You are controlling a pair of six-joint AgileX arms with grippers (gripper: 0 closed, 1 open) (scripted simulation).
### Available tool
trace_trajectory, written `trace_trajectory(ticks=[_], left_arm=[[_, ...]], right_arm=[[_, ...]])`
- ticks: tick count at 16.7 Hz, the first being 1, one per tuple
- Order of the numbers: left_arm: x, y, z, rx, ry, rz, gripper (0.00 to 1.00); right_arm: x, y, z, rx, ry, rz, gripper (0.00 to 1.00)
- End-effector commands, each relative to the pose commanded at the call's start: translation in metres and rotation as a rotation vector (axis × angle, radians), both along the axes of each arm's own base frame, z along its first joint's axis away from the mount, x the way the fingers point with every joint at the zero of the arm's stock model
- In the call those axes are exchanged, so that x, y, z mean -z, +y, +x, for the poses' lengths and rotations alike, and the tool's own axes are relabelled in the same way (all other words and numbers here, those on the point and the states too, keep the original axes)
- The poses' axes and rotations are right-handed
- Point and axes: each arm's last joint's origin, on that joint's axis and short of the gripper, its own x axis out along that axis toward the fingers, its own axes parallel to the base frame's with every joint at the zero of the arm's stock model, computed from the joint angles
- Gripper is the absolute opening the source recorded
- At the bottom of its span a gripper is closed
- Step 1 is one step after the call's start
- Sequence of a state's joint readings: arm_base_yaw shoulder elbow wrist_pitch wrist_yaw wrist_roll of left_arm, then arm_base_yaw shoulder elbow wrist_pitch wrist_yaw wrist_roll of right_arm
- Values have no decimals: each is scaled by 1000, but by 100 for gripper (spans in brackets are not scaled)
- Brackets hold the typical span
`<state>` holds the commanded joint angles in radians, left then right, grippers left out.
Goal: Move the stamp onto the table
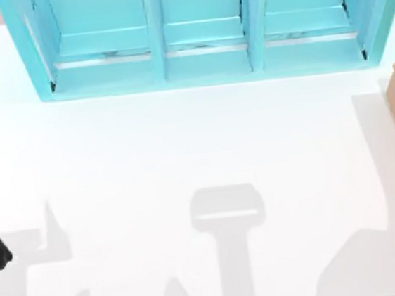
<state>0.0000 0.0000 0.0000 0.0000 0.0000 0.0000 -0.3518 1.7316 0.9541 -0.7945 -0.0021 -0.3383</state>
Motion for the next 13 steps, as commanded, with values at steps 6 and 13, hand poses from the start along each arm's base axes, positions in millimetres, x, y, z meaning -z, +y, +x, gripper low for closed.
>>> trace_trajectory(ticks=[6,13], left_arm=[[0,0,0,0,0,0,100],[0,0,0,0,0,0,100]], right_arm=[[0,0,0,0,0,0,0],[-13,3,4,-2,-13,-26,0]])
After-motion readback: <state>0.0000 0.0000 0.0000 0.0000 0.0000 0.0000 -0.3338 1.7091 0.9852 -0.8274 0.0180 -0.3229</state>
